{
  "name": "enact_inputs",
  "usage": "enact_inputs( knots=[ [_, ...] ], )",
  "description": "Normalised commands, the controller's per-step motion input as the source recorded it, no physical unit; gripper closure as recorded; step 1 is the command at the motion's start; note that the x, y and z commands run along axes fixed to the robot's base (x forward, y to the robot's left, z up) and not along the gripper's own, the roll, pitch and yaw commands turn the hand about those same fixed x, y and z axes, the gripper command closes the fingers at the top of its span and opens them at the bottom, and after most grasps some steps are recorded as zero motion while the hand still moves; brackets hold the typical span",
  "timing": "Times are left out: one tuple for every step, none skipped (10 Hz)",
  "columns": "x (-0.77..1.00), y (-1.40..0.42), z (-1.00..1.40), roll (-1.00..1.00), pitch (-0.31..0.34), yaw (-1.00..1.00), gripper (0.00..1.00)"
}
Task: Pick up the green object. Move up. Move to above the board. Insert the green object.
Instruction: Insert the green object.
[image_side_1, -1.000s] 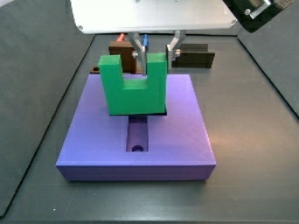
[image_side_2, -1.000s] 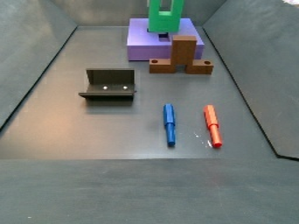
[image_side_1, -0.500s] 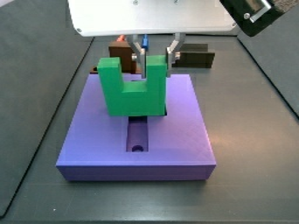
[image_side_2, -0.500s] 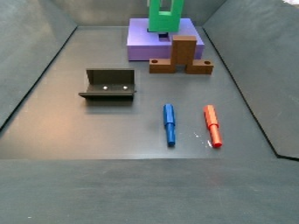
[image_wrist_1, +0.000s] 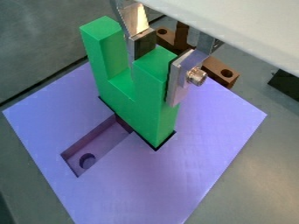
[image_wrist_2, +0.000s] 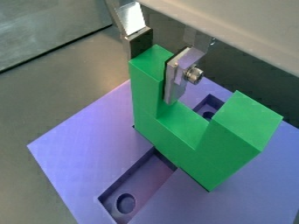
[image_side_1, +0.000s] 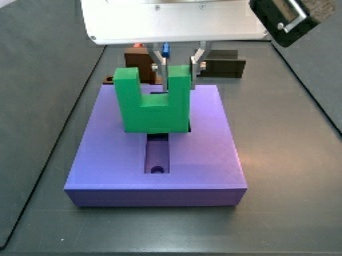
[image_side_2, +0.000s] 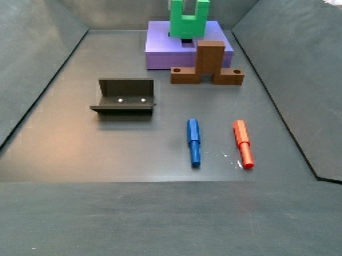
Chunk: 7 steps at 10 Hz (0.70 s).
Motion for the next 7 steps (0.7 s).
enact_inputs(
  knots=[
    [0.00,-0.02,-0.15,0.29,0.000,0.05,1.00],
    [0.00,-0.02,0.00,0.07,0.000,0.01,1.00],
    [0.00,0.00,-0.03,0.00,0.000,0.00,1.00],
    [0.00,0.00,-0.47,0.08,0.000,0.00,1.00],
    [0.12,-0.01,-0.63,0.15,0.000,-0.03,1.00],
    [0.18,0.00,-0.61,0.17,0.016,-0.05,1.00],
    [0.17,-0.03,-0.61,0.21,0.031,-0.05,1.00]
  ],
)
